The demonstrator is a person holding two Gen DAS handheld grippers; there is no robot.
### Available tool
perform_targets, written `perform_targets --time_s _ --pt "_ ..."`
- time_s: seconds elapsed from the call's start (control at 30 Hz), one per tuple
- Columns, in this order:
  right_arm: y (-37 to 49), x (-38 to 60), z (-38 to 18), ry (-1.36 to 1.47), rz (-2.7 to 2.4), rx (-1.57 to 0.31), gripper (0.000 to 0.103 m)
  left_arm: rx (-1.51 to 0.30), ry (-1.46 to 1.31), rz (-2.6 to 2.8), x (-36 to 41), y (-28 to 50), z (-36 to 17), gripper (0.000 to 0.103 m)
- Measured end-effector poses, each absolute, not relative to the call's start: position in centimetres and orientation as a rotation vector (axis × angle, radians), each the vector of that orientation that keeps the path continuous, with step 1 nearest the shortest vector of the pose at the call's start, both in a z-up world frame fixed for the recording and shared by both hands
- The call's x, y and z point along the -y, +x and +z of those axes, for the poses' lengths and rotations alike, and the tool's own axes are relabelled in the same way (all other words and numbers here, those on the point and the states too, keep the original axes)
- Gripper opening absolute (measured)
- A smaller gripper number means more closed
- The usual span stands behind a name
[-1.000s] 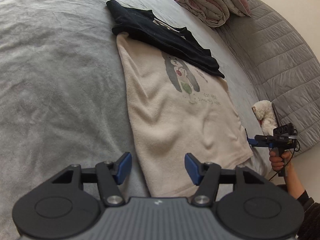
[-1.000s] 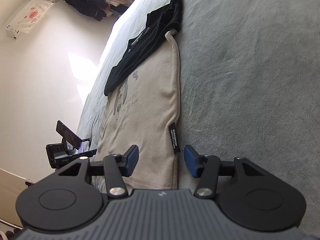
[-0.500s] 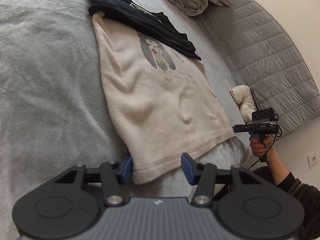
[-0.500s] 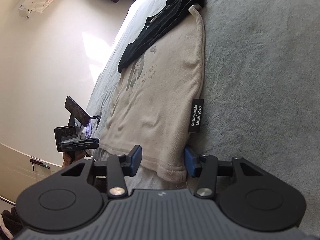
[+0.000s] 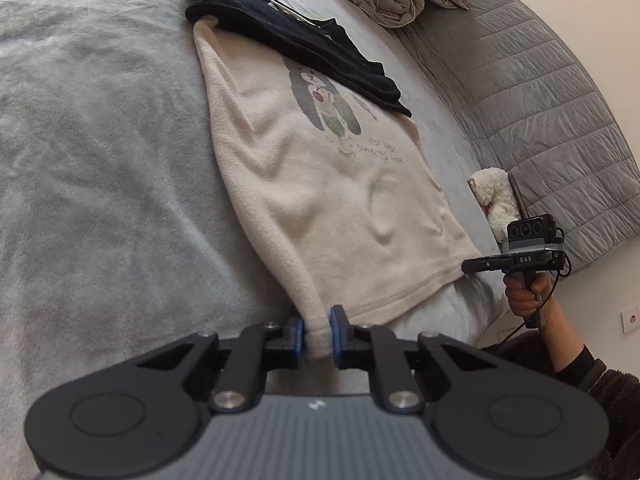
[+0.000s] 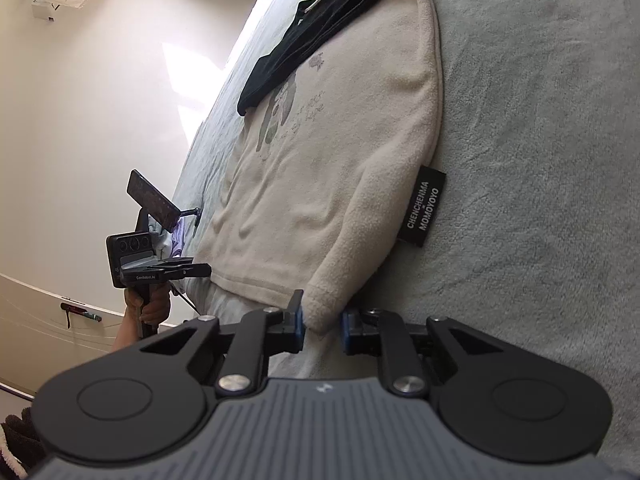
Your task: Fold clothes
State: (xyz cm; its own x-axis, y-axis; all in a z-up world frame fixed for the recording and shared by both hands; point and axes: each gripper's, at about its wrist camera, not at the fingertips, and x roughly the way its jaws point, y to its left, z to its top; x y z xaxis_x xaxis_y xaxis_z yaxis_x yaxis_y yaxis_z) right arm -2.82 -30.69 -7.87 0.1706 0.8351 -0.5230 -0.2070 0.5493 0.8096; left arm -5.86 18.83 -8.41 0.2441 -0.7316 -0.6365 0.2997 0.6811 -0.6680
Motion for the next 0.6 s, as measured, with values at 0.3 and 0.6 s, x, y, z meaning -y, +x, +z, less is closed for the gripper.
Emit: perform_targets --time_s 0.3,0.6 --pt "-2.6 31.3 -5.8 0.687 0.827 -1.016 0.018 -1.021 -0.573 -0.802 -19.2 -5.4 -7.6 0.009" --pt "-0.1 32.2 -5.9 0.780 0.693 -0.891 0.017 -0.926 -0.805 -0.646 -20.5 -2.3 -8.6 0.009"
